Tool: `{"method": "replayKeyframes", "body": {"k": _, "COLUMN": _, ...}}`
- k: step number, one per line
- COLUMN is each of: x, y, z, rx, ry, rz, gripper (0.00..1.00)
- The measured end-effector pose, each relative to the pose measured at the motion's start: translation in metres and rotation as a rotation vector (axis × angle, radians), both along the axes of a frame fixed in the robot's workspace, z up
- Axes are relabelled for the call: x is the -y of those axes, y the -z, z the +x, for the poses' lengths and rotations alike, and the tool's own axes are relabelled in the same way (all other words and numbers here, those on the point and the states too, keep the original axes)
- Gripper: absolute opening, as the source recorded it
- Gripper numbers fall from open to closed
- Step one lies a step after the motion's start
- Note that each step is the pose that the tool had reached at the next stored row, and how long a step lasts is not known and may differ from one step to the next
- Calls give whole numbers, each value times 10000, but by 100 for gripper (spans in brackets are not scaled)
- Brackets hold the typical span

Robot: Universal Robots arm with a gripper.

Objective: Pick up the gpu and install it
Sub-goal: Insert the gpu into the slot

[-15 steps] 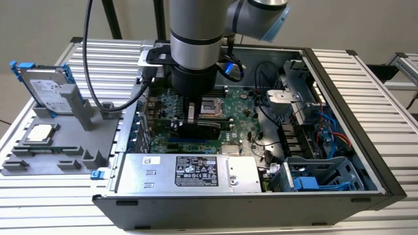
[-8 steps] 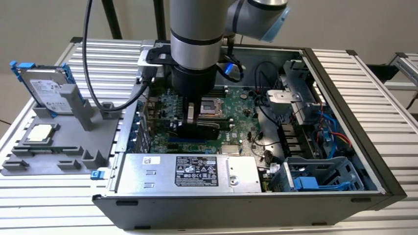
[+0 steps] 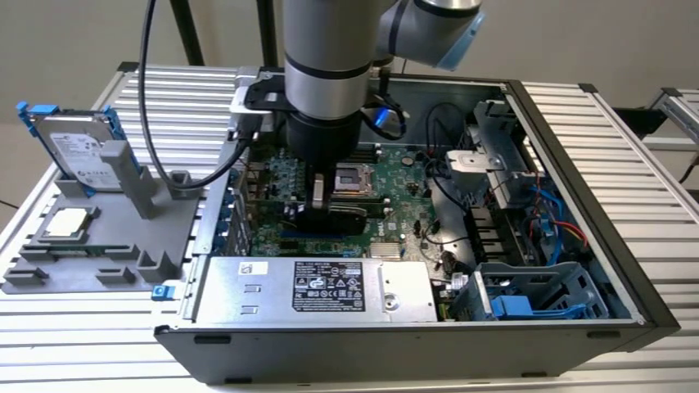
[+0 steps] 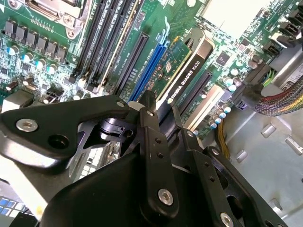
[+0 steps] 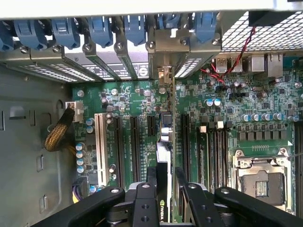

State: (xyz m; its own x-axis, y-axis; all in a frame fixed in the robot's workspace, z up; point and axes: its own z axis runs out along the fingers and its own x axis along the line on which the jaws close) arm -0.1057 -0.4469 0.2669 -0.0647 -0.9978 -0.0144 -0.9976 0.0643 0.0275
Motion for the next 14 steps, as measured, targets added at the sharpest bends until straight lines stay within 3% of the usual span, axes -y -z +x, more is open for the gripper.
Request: {"method": "replayKeyframes", "body": {"k": 14, "x": -3, "y": 5, "z": -12, "rx": 1, "ry": -5, "rz": -4, "gripper": 0}}
